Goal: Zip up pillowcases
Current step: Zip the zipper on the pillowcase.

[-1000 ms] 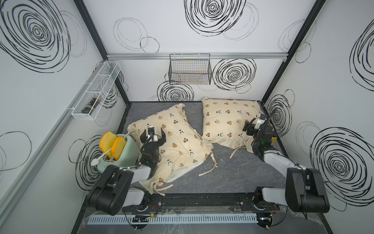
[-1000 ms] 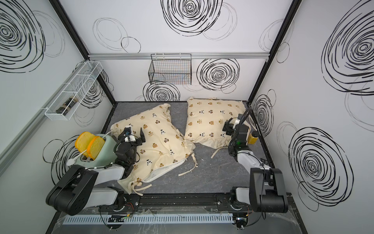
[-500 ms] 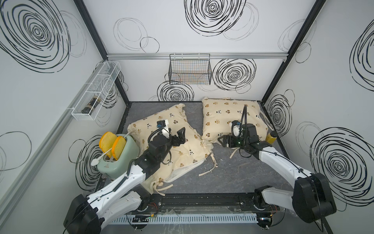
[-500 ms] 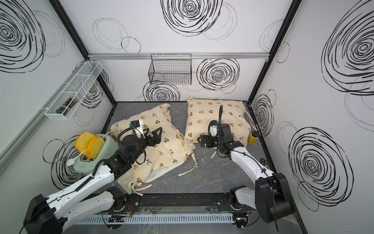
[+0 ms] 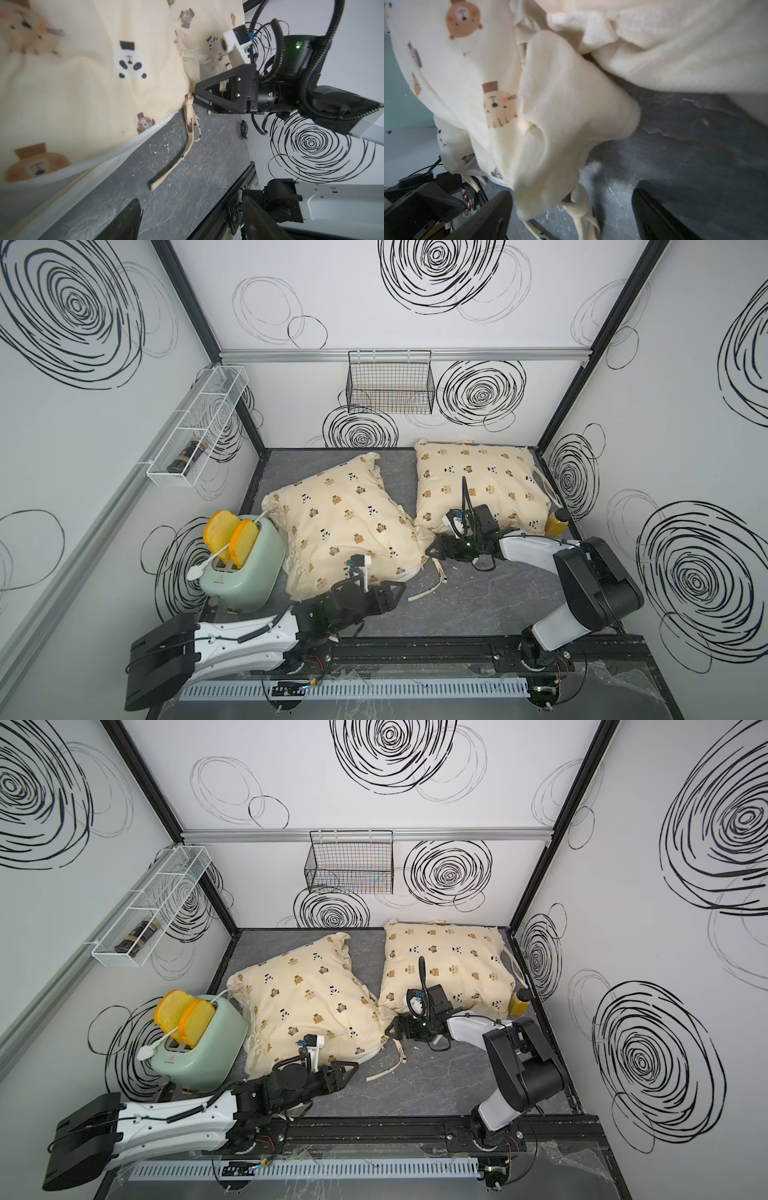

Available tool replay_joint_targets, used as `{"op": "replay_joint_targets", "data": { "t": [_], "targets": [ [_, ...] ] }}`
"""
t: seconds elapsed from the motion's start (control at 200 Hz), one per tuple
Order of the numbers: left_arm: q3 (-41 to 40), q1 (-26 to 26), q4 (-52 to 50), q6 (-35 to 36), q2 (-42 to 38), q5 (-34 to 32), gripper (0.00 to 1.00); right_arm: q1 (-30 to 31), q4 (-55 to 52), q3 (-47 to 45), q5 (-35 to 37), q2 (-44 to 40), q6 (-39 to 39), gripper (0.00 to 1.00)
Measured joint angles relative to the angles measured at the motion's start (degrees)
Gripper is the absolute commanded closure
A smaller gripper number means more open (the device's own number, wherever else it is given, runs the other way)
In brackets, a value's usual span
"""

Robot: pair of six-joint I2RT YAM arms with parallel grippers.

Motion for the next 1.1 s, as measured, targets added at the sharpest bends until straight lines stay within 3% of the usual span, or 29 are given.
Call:
{"op": "replay_joint_targets", "data": {
  "t": [0.085,0.26,0.505,0.78,0.956,1.101],
  "targets": [
    [0.13,-0.26,1.81,-1.40,2.54,-0.83,0.25,0.46,1.29,0.94,-0.50,1.62,0.17,0.10],
    [0.22,-2.03,6.64,-5.57,7.23,-2.21,0.32,2.12,2.71,3.21,-2.62,5.38,0.48,0.37],
    [0.98,-4.31,16.81,-7.76,17.64,-1.92,0.25,2.67,2.45,1.57,-5.53,3.82,2.25,0.66],
    [1.92,-4.31,35.71,-9.55,36.17,0.96,0.18,3.96,-0.35,0.57,-7.89,-2.51,3.39,0.81],
    [2.05,-4.20,41.90,-10.49,40.35,-0.15,0.17,3.78,-3.32,0.57,-8.00,-2.93,2.23,0.89],
    [2.80,-3.61,41.81,-10.58,39.91,-3.04,0.32,3.21,-3.28,-0.37,-10.56,-3.02,2.80,0.99]
  ]
}}
